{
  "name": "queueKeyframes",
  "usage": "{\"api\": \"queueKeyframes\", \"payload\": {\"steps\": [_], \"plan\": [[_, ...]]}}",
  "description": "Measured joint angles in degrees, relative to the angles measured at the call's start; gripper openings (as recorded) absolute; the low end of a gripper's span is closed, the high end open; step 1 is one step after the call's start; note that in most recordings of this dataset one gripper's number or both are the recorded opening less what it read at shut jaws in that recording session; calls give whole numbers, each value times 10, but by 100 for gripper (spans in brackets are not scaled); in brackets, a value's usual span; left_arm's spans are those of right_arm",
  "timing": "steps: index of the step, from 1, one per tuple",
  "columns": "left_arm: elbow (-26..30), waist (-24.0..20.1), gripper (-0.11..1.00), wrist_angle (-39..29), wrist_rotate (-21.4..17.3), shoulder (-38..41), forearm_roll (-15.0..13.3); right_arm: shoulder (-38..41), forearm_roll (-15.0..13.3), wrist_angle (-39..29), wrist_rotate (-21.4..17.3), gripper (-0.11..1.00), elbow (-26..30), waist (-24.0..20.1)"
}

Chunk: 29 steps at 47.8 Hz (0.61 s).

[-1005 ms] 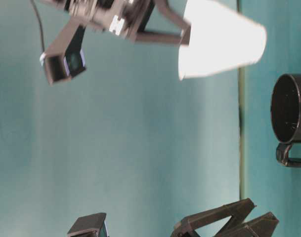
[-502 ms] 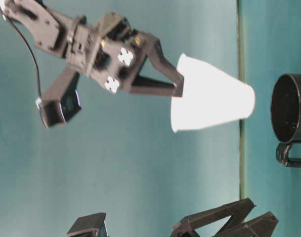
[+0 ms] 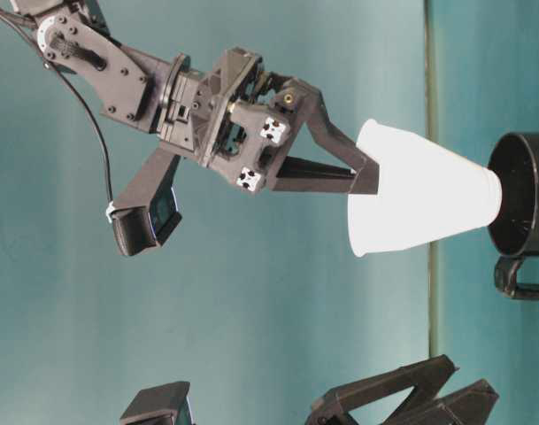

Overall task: Put a paper cup into the cup holder on your left arm.
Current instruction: 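Lower the paper cup into the black mug with the right gripper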

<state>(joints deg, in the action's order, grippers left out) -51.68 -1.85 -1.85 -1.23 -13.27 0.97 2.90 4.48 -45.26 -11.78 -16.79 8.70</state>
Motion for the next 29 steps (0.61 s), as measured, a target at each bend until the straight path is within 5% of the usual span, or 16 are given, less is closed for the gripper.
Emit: {"api": "queueKeyframes", "payload": {"steps": [29], "plan": [[0, -1, 88, 0, 0, 1, 0, 33, 1, 64, 0, -2, -43, 0]]}}
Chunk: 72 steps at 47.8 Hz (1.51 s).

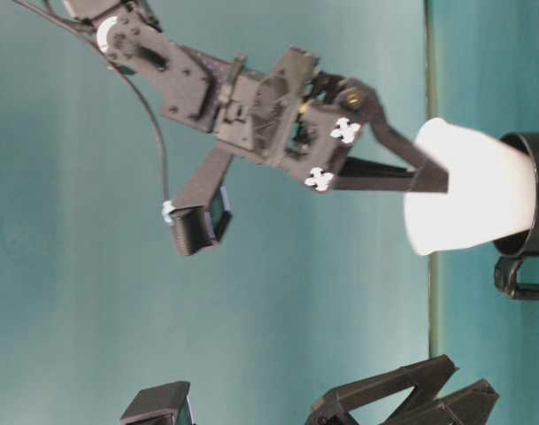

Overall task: Put a paper cup into the cup holder on your left arm.
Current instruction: 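Lower the paper cup into the black mug with the right gripper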

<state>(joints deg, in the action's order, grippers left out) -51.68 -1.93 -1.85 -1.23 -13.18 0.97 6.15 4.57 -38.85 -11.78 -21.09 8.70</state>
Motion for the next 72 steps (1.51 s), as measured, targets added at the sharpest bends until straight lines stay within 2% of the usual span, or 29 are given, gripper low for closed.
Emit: {"api": "queueKeyframes", "payload": {"steps": [37, 50, 60, 72], "plan": [[0, 0, 88, 0, 0, 2, 0, 11, 0, 20, 0, -2, -1, -5], [0, 0, 88, 0, 0, 3, 0, 12, 6, 13, 0, 2, -1, -4], [0, 0, 88, 0, 0, 3, 1, 11, 14, -1, 0, 10, -1, -4], [1, -1, 88, 1, 0, 3, 1, 12, 16, 6, 0, 31, -2, -4]]}}
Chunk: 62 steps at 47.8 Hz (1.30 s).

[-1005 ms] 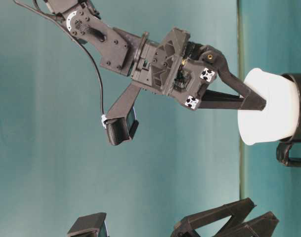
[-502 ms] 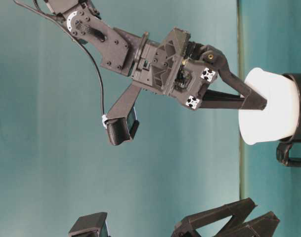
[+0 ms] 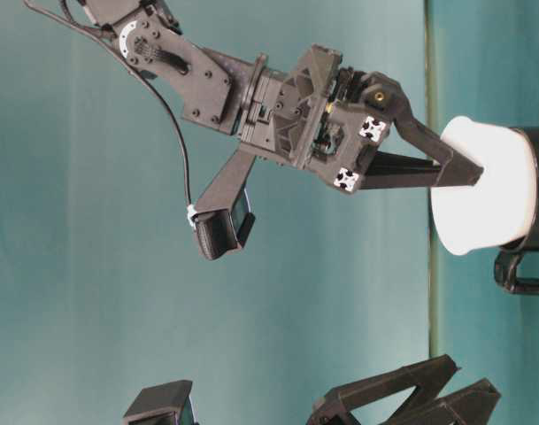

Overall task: Put a paper cup into the cup holder on your left arm.
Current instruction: 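Lower the paper cup into the black mug with the right gripper, then open the right gripper and withdraw it up and right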

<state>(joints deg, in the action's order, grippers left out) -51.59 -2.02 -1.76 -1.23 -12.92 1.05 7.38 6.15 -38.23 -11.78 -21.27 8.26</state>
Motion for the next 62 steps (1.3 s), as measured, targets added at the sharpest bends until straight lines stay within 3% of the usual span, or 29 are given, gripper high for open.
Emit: {"api": "queueKeyframes", "payload": {"steps": [11, 18, 44, 62], "plan": [[-1, 0, 88, -1, 2, 0, 0, 0, 9, 3, 0, 56, 1, 0], [0, 0, 88, -1, 2, 0, 0, 0, 9, 5, 1, 64, 1, -1], [0, 0, 88, -1, 2, 1, -1, -4, 10, 7, 0, 66, 0, 0], [-1, -1, 88, -1, 2, 1, -1, -48, 1, 11, 1, 66, -17, -2]]}}
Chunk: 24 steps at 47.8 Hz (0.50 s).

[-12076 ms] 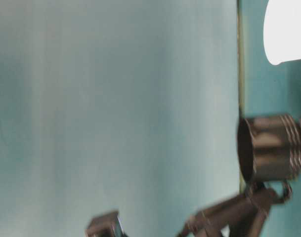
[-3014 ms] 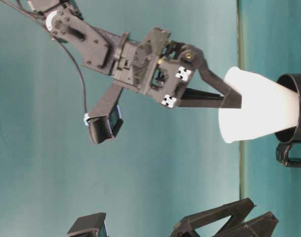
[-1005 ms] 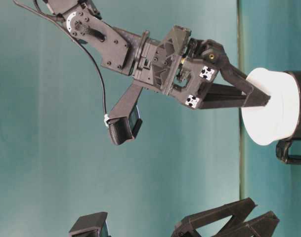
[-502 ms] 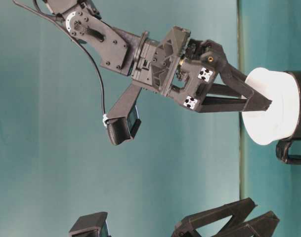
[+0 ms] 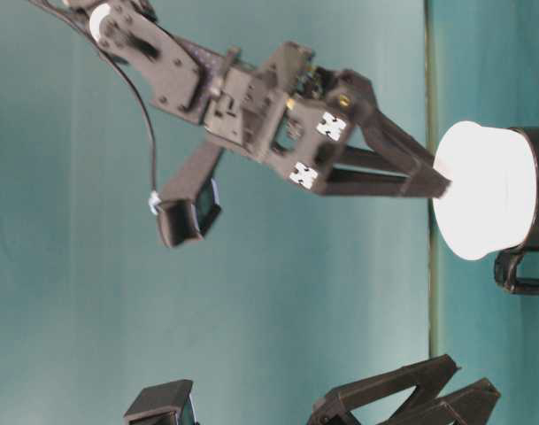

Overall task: Put a paper cup into the cup holder on your left arm.
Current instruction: 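Open the right gripper and withdraw it up and right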

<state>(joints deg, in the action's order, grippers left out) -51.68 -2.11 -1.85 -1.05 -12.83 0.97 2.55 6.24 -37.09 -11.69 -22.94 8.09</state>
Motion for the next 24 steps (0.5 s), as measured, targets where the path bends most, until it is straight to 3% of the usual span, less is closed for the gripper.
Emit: {"api": "queueKeyframes", "payload": {"steps": [6, 16, 24], "plan": [[0, 0, 88, 1, 0, 0, 1, -17, -1, 9, -1, 71, -16, -5], [0, 0, 88, 1, 0, 1, 0, -52, 0, 30, 0, 88, -48, -18], [1, 0, 88, 1, 0, 1, 0, -82, -1, 40, -1, 89, -75, -22]]}}
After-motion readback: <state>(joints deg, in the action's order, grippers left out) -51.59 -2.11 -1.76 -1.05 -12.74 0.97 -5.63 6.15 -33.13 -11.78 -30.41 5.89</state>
